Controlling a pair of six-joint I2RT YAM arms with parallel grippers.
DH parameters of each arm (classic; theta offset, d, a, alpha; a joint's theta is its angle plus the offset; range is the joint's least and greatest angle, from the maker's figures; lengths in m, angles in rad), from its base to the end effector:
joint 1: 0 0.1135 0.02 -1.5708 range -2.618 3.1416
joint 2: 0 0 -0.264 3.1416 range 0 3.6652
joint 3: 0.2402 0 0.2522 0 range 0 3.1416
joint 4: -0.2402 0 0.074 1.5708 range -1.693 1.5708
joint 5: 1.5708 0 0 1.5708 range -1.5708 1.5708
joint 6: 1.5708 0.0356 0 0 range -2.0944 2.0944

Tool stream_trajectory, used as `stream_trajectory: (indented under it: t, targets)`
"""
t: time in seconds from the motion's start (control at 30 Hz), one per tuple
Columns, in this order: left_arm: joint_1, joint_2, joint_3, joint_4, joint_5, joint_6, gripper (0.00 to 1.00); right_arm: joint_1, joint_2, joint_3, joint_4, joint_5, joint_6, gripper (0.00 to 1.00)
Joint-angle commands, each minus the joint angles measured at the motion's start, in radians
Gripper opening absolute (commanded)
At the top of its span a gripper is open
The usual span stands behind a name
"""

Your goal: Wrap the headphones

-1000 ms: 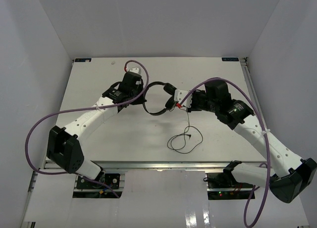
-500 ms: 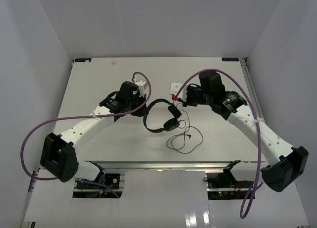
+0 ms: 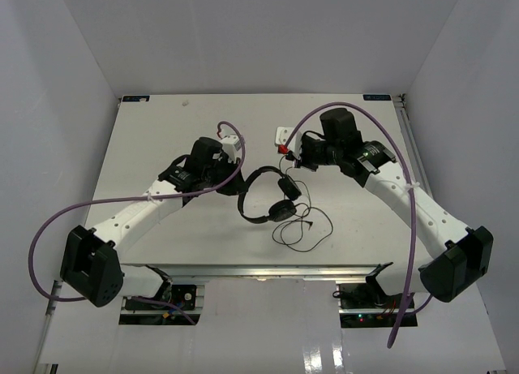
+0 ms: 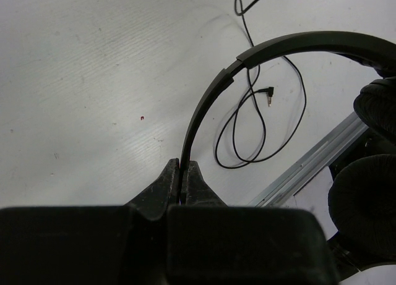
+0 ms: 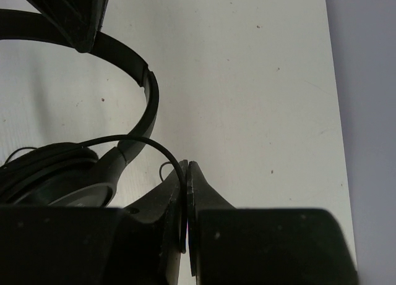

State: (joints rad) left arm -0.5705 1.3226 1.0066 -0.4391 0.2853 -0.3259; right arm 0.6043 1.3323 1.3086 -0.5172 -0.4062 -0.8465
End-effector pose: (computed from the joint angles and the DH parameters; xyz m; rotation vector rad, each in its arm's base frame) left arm 0.2348 -0.1626 0.2762 0.4434 2.3789 -0.7649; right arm 0.2351 0.1794 0.3693 -1.5474 1.3831 0.2805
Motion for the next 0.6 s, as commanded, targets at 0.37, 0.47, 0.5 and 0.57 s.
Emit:
stream_trajectory:
  t: [0.37,0.47,0.5,0.57]
  targets:
    - [0.0,-0.088,-0.04,0.105,0.169,-0.011,0.0,-0.02,0.054,0.002,0.114,0.063,0.132,0.08]
    - [0.0,-0.114,-0.058,0.118,0.174,-0.024,0.0,-0.041,0.071,-0.006,0.142,0.088,0.171,0.08]
    - [0.0,-0.124,-0.062,0.123,0.176,-0.031,0.0,-0.05,0.073,-0.009,0.155,0.095,0.185,0.08]
    - [0.0,-0.148,-0.064,0.127,0.176,-0.041,0.0,-0.062,0.075,-0.02,0.164,0.094,0.219,0.08]
